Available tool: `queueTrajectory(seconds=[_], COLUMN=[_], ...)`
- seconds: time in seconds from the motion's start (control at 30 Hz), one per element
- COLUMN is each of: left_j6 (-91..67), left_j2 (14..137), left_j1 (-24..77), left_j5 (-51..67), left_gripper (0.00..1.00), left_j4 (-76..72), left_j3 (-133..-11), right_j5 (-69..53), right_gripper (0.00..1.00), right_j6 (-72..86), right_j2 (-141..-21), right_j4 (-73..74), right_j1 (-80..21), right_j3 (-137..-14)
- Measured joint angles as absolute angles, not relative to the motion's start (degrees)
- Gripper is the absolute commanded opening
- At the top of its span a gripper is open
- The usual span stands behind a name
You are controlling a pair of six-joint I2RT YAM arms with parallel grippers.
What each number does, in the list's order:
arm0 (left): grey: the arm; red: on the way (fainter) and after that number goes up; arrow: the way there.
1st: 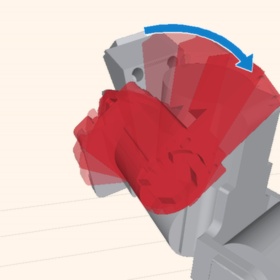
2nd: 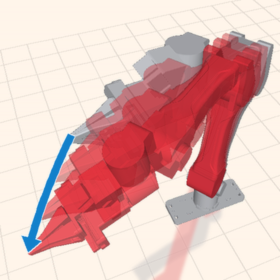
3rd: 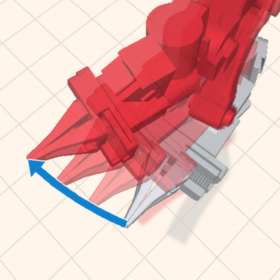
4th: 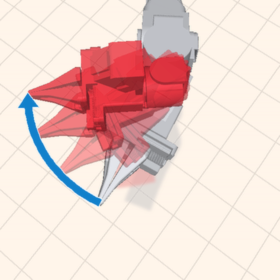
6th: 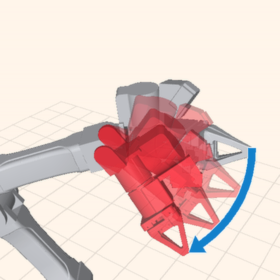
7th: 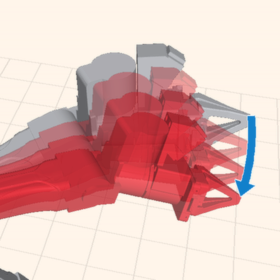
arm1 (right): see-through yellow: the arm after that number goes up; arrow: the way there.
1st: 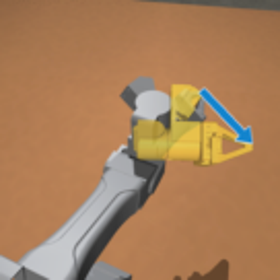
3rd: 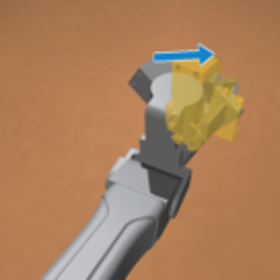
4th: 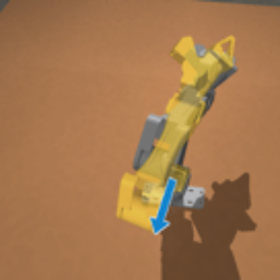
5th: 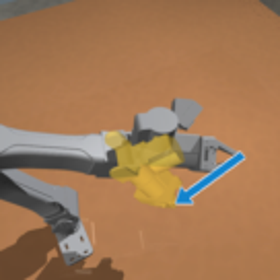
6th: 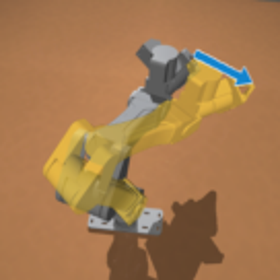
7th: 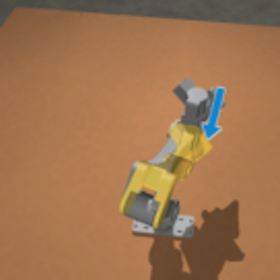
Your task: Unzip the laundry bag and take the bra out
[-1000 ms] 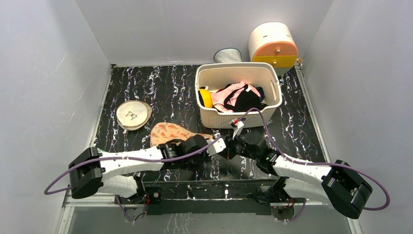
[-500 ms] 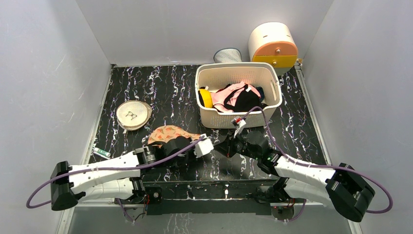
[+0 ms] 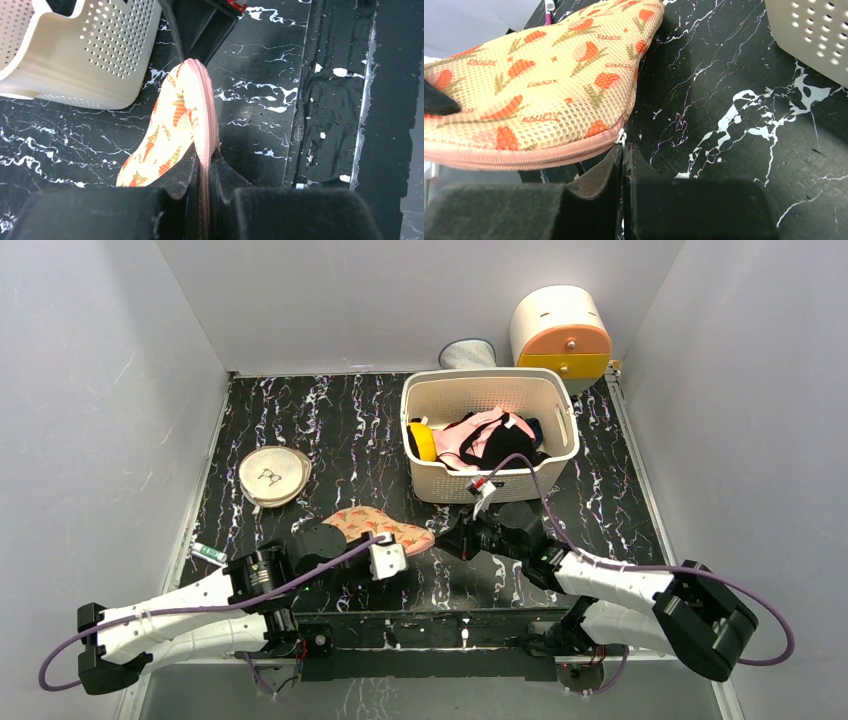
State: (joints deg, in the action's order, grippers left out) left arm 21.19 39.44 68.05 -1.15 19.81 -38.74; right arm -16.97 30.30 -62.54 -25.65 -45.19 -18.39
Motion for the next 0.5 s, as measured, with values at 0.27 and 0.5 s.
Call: queueTrajectory(seconds=[0.27,0.5], left_j6=[22.5,21.3], left_j2=[41.1,44.3], left_j1=[67.9,67.8], left_j5=[1.9,-2.9], left_gripper=[0.0,0.0], left_j4=[19.6,19.1], left_j3=[-39.4,-40.5], right_j5=[-16.5,-12.7], right_gripper=[0.0,0.18], right_j6=[29.7,29.8], right_j2=[-66.8,-66.4], right_j4=[-26.0,-24.6], right_j1=[-44.9,-44.9], right_j3=[-20.4,-21.3])
